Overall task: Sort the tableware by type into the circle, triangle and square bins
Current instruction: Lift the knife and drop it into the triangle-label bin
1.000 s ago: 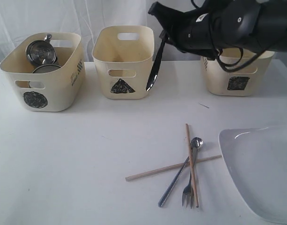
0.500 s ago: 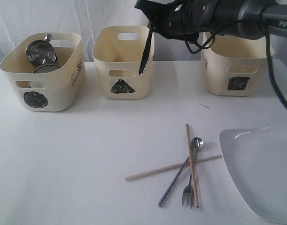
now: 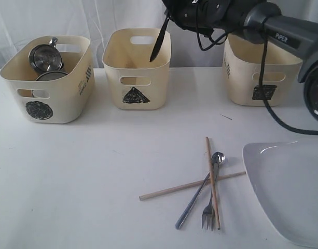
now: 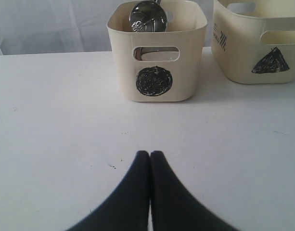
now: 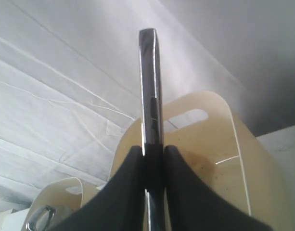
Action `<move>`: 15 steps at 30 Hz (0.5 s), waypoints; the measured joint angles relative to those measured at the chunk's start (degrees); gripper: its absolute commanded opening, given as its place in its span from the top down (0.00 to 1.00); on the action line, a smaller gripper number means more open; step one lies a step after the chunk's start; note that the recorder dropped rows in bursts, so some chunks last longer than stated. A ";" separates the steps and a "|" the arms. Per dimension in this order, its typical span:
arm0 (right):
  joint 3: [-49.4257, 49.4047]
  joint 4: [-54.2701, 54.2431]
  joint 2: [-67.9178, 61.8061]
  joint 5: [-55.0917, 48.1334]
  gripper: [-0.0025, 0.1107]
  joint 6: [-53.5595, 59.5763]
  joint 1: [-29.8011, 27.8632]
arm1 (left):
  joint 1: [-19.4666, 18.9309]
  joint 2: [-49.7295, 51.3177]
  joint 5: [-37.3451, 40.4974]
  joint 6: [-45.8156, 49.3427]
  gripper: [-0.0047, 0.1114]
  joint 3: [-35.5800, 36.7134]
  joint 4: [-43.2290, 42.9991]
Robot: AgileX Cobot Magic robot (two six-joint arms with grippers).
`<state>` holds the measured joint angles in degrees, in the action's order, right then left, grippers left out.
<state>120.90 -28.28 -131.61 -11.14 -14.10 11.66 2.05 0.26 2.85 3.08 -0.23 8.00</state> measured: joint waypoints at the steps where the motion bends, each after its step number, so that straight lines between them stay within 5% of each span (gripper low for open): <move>1: 1.22 -0.40 -0.78 0.00 0.98 0.03 0.00 | 0.00 0.00 0.00 0.00 0.96 0.00 0.00; 10: 9.90 -2.14 -8.20 -0.18 0.97 -0.13 0.00 | 0.00 0.00 0.00 0.00 0.96 0.00 0.00; 15: 12.24 -2.96 -10.95 -1.18 0.84 1.39 0.12 | 0.00 0.00 0.00 0.00 0.96 0.00 0.00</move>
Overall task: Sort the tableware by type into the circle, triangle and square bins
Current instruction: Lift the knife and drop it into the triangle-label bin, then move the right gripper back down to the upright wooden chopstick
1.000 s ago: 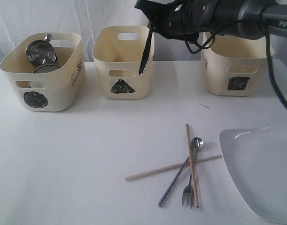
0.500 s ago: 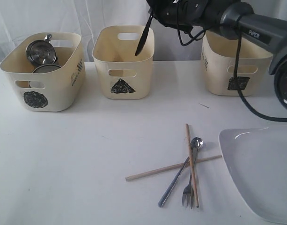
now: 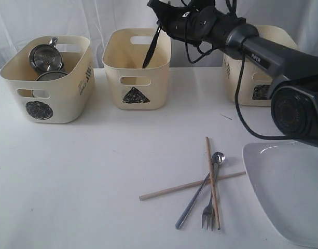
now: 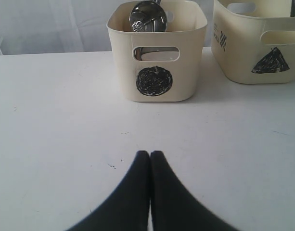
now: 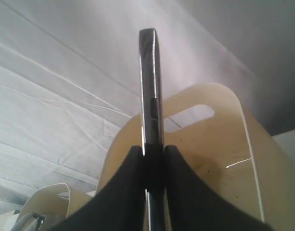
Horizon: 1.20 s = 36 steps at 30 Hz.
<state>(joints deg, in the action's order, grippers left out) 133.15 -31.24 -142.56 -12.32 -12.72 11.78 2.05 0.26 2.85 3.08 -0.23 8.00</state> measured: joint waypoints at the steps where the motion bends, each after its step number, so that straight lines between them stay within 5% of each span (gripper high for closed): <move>1: 0.21 0.00 -0.26 0.00 0.81 0.54 0.13 | 0.00 0.00 0.00 0.00 0.96 0.00 0.00; 15: -3.00 3.18 4.60 -12.40 0.77 10.62 0.83 | 0.00 0.00 0.00 0.00 0.96 0.00 0.00; 21: -24.27 16.41 20.11 -23.17 0.77 17.69 0.83 | 0.00 0.00 0.00 0.00 0.96 0.00 0.00; 29: -53.25 23.48 38.73 -23.48 0.77 17.10 2.02 | 0.00 0.00 0.00 0.00 0.96 0.00 0.00; 36: -63.59 35.63 42.54 -26.98 0.76 9.50 6.54 | 0.00 0.00 0.00 0.00 0.96 0.00 0.00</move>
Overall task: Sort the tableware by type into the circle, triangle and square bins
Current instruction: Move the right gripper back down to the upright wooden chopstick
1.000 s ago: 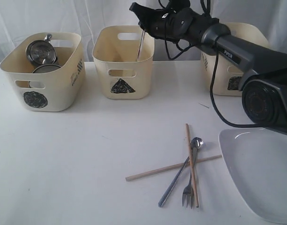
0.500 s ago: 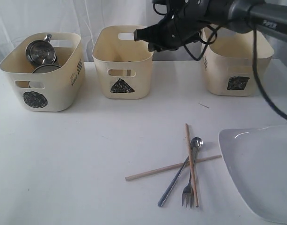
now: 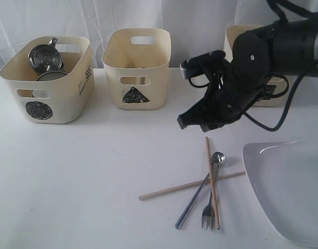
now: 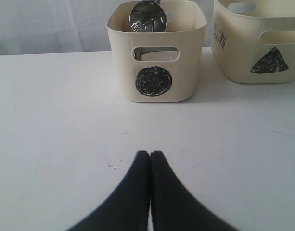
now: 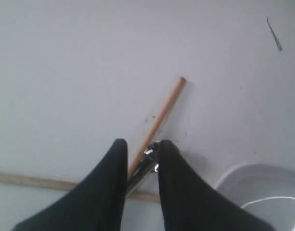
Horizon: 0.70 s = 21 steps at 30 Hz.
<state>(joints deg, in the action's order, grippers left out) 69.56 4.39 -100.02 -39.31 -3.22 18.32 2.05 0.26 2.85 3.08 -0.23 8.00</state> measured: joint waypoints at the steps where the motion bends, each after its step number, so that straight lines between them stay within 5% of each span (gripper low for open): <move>1: -0.34 1.51 0.00 -0.53 0.74 -0.95 0.48 | 0.00 0.00 0.00 0.00 0.96 0.00 0.00; 8: -0.70 7.43 -1.02 -0.50 0.63 -6.32 2.20 | 0.00 0.00 0.00 0.00 0.96 0.00 0.00; 21: 2.92 15.36 -9.19 -2.21 0.63 -12.14 2.38 | 0.00 0.00 0.00 0.00 0.96 0.00 0.00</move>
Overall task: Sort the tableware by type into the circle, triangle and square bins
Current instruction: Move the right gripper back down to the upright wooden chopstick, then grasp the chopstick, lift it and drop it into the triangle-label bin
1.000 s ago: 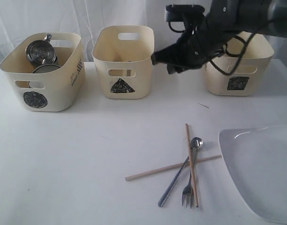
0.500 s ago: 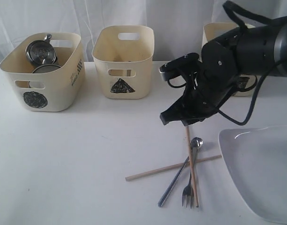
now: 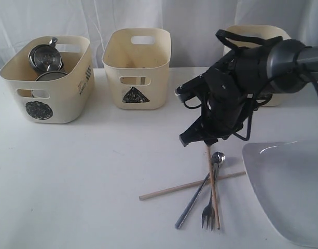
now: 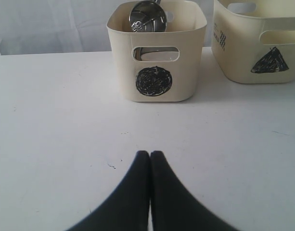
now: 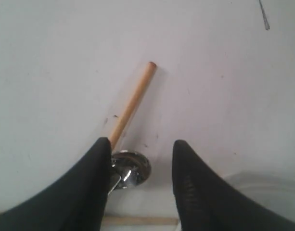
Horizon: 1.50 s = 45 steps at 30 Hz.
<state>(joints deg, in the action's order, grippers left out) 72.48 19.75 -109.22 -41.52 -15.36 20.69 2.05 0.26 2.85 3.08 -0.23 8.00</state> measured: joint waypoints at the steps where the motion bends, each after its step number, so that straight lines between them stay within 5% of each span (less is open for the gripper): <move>1: 0.92 0.00 -0.92 -0.41 0.63 0.00 0.00 | 0.00 0.00 0.00 0.00 0.96 0.00 0.00; 23: 6.27 -1.83 -10.04 -3.33 0.64 -0.08 0.47 | 0.00 0.00 0.00 0.00 0.96 0.00 0.00; 31: 6.62 -4.52 -10.36 -2.47 0.98 -0.08 0.50 | 0.00 0.00 0.00 0.00 0.96 0.00 0.00; 45: 6.39 -15.06 -6.61 5.81 0.98 -2.55 0.36 | 0.00 0.00 0.00 0.00 0.96 0.00 0.00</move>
<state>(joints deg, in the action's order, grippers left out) 78.86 4.69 -115.82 -35.71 -17.91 21.05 2.05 0.26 2.85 3.08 -0.23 8.00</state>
